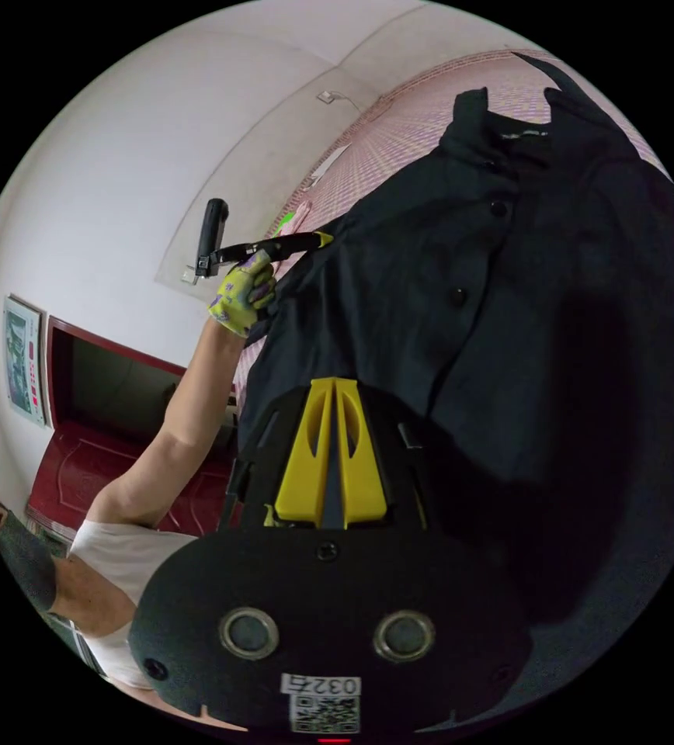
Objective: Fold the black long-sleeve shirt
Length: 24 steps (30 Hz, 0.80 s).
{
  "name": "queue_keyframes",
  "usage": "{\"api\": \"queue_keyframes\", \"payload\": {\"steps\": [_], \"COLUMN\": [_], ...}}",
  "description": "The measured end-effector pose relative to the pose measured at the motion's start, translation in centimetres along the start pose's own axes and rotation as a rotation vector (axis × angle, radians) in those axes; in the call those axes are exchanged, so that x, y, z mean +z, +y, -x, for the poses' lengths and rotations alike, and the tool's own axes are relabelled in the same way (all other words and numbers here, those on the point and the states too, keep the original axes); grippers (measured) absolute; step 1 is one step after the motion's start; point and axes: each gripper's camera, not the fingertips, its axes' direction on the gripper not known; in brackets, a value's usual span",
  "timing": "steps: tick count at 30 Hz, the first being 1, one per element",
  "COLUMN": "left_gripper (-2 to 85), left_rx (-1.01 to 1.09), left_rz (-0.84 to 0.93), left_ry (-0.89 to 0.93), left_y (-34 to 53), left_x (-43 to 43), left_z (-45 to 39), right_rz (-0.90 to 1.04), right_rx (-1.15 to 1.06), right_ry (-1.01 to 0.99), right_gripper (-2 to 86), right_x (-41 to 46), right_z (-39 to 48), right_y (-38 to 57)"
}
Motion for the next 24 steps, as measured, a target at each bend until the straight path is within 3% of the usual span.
{"api": "queue_keyframes", "payload": {"steps": [8,16,21,24], "left_gripper": [-0.9,-0.9,-0.9,-0.7], "left_rx": [0.070,0.063,0.017,-0.007], "left_rz": [-0.112,-0.001,-0.036,-0.049], "left_ry": [0.161,-0.099,-0.166,-0.055], "left_y": [5.5,16.4,17.5,18.0], "left_x": [-5.2,-6.6,-7.3,-7.7], "left_z": [-0.3,3.5,7.9,8.4], "right_rz": [-0.001,-0.014,-0.016,-0.016], "right_rx": [0.007,0.017,0.023,0.009], "right_ry": [0.003,0.008,0.006,-0.024], "right_gripper": [-1.0,-1.0,-1.0,-1.0], "right_x": [0.6,1.2,2.0,2.2], "right_z": [-0.3,-0.6,-0.9,-0.8], "right_y": [0.3,1.0,1.7,2.4]}}
